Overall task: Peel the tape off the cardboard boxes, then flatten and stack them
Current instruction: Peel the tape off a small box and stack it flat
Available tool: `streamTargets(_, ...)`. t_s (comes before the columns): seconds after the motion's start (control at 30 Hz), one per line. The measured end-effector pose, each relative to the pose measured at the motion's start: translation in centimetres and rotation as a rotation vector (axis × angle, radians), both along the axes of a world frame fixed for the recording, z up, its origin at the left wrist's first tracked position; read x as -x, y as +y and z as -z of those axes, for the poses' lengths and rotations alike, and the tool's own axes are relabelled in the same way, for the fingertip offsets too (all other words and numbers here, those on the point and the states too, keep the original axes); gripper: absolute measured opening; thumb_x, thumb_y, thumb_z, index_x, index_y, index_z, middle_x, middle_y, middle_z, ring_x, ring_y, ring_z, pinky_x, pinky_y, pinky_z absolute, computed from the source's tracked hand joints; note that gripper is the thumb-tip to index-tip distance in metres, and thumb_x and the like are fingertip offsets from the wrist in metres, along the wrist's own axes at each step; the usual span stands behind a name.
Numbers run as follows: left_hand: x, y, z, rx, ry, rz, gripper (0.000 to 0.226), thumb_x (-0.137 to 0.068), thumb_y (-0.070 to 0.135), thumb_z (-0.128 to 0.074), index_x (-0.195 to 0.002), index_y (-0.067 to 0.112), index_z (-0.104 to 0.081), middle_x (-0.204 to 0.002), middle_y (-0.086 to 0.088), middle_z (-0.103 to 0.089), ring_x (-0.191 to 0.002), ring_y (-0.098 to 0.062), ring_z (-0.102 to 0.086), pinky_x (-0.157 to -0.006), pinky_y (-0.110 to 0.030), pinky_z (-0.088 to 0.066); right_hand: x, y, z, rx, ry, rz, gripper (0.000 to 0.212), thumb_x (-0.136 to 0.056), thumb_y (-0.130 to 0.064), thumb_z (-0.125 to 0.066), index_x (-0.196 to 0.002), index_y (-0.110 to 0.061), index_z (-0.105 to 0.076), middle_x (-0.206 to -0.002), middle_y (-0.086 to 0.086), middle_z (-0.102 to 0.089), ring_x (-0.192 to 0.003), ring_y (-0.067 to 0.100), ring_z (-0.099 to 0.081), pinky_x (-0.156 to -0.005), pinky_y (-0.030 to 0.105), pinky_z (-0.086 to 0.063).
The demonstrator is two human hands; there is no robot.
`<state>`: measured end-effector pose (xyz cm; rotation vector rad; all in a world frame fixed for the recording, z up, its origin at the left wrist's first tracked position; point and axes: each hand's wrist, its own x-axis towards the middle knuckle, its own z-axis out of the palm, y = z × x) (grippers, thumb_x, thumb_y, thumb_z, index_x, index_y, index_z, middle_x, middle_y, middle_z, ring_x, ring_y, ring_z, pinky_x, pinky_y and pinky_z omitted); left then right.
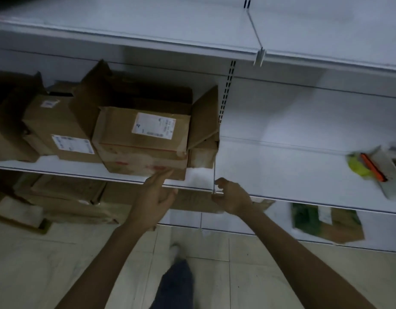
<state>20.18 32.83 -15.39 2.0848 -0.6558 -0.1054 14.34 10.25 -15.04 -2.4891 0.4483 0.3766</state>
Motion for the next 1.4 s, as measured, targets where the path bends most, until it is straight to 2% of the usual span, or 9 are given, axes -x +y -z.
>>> streamTargets(0.1,-2.8,-1.6,0.5,0.081,0.063,-0.062,0.034,-0.091,0.022,-0.061,-0.120,0.035,-0.051,-0.118,0.020,-0.056,-0.106,0.017,-0.049,-0.094,-0.009,-0.040,-5.9,-2.5,-0.5,0.224,0.137,-0.132,0.059,-0.093,-0.037,-0.058,-0.143,-0.015,-0.035,-0.135,0.011,-0.050,-0.123,0.028,-0.049,-0.094,0.034,-0.042)
streamTargets(0.27,-7.2,-5.4,0.9,0.142,0.179,-0.098,0.038,-0.090,0.005,-0.059,-0.116,0.033,-0.054,-0.111,0.021,-0.060,-0.100,0.014,-0.056,-0.086,-0.003,-0.040,-13.2,-3.8,-0.2,0.348,0.076,-0.160,0.057,-0.093,-0.034,-0.058,-0.140,-0.009,-0.038,-0.137,0.013,-0.048,-0.120,0.031,-0.049,-0.097,0.041,-0.045)
streamTargets(0.37,-8.2,-6.7,0.8,0.116,0.220,-0.044,0.032,-0.092,0.013,-0.059,-0.121,0.025,-0.057,-0.111,0.016,-0.064,-0.105,0.004,-0.058,-0.089,-0.010,-0.044,-16.1,-4.0,0.8,0.378,0.089,-0.205,0.050,-0.094,-0.035,-0.056,-0.135,-0.008,-0.046,-0.137,0.014,-0.048,-0.121,0.033,-0.049,-0.100,0.038,-0.042)
streamTargets(0.5,-8.4,-7.4,0.0,0.074,0.188,-0.011,0.049,-0.083,0.048,-0.048,-0.122,0.022,-0.060,-0.112,0.019,-0.063,-0.105,0.006,-0.058,-0.085,-0.004,-0.042,-18.1,-5.3,3.7,0.281,0.283,-0.252,0.077,-0.091,-0.051,-0.051,-0.152,-0.020,-0.016,-0.157,0.005,-0.022,-0.144,0.030,-0.019,-0.116,0.035,-0.019)
streamTargets(0.67,-6.9,-10.3,-0.5,0.100,0.168,-0.081,0.043,-0.083,0.046,-0.047,-0.117,0.024,-0.061,-0.107,0.020,-0.065,-0.099,0.006,-0.060,-0.084,-0.005,-0.043,-16.1,-8.3,4.9,0.433,0.003,-0.365,0.044,-0.093,-0.027,-0.052,-0.137,-0.023,-0.048,-0.140,0.007,-0.047,-0.132,0.028,-0.038,-0.110,0.036,-0.025)
streamTargets(0.87,-2.4,-18.7,0.0,0.148,0.148,-0.181,0.046,-0.086,0.033,-0.058,-0.129,0.018,-0.051,-0.124,0.011,-0.057,-0.115,-0.002,-0.052,-0.097,-0.019,-0.044,-7.6,-15.4,1.1,0.011,-0.292,-0.080,0.028,-0.098,-0.031,-0.048,-0.117,-0.018,-0.063,-0.106,0.008,-0.068,-0.096,0.025,-0.062,-0.080,0.027,-0.044)
streamTargets(1.0,2.4,-25.3,-0.9,0.206,0.092,-0.272,0.066,-0.086,0.054,-0.049,-0.142,0.023,-0.032,-0.147,0.003,-0.037,-0.136,-0.012,-0.034,-0.113,-0.041,-0.031,0.0,-21.1,-3.8,-0.508,-0.414,0.234,0.016,-0.098,-0.027,-0.051,-0.085,-0.027,-0.061,-0.076,-0.012,-0.062,-0.068,-0.005,-0.057,-0.061,0.008,-0.040)
streamTargets(1.27,8.8,-33.5,-3.4,0.656,0.587,-0.434,0.093,-0.071,0.084,-0.037,-0.144,0.026,-0.037,-0.146,0.003,-0.043,-0.132,-0.012,-0.042,-0.110,-0.038,-0.034,8.3,-28.0,-9.5,-1.035,-0.450,0.398,0.023,-0.090,-0.035,-0.052,-0.105,-0.023,-0.065,-0.097,-0.005,-0.071,-0.090,0.007,-0.066,-0.078,0.020,-0.052)
streamTargets(1.4,10.1,-35.3,-4.6,0.665,0.665,-0.493,0.047,-0.101,0.040,-0.033,-0.136,0.012,-0.046,-0.124,-0.002,-0.058,-0.101,-0.007,-0.060,-0.087,-0.017,-0.050,9.0,-29.6,-11.1,-1.295,-0.497,0.384,0.039,-0.081,-0.039,-0.053,-0.110,-0.015,-0.064,-0.104,0.000,-0.071,-0.098,0.013,-0.065,-0.086,0.026,-0.049)
